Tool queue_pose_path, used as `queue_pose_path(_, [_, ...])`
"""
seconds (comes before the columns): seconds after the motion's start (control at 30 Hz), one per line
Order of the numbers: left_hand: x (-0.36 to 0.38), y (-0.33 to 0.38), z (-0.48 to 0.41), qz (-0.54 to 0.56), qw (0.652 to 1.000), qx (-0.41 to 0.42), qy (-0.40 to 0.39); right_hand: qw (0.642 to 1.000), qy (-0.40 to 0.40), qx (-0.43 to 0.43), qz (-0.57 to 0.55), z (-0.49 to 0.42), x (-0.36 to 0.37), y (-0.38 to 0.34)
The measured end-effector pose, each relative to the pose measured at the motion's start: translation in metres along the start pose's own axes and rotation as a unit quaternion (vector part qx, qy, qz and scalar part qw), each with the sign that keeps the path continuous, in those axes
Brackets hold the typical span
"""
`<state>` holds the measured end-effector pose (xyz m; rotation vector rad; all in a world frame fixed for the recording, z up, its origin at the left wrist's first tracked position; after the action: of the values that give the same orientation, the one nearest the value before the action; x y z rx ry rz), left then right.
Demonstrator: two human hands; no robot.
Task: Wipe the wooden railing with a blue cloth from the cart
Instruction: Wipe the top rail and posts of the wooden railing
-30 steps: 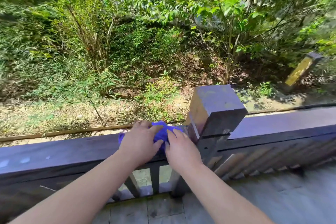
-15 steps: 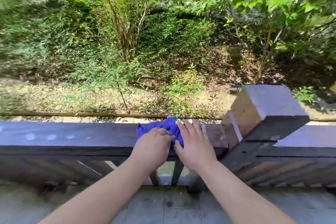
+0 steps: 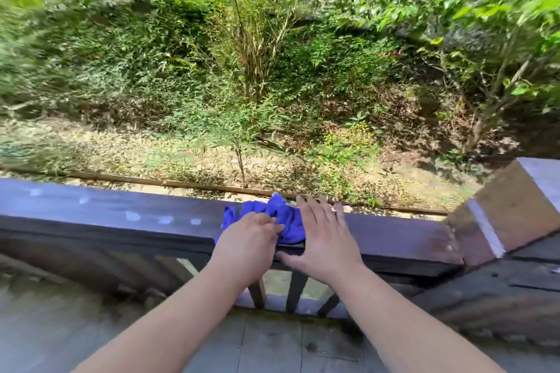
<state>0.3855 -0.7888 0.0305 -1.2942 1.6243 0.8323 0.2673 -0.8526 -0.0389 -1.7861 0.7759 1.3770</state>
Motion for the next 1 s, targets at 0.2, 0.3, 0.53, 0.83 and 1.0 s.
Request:
queue_pose_path(0.2, [0.01,-0.01,0.005,0.044,0.999,-0.025,0.003,1.0,-0.011,0.006,0.024,-0.001,0.002,0.002])
queue_pose_path(0.3, [0.008,-0.01,0.002,0.059,0.998,-0.008,0.015,0.999,-0.009,0.0,0.041,-0.001,0.003,0.0])
queue_pose_path(0.53, [0.018,-0.017,0.005,0.108,0.992,-0.053,-0.029,0.999,0.018,-0.004,0.039,-0.001,0.002,-0.002])
queue_pose_path(0.83, [0.023,-0.023,0.011,0.126,0.983,-0.124,-0.042,0.998,0.049,-0.004,0.04,0.001,-0.002,0.0])
queue_pose_path(1.0, [0.024,-0.037,0.018,0.149,0.982,-0.11,-0.041,0.997,0.055,0.01,0.045,0.001,-0.006,-0.001])
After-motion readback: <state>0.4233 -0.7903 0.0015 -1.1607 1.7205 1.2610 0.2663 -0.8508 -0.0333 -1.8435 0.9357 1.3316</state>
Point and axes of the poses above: each hand's wrist, its own z-axis away from the middle knuckle, its own x-axis out of the palm, y = z × x, the point moved 7 cm from there along -z, towards the middle knuckle, and after that the axes turned 6 degrees about y, right-handed, at the moved point
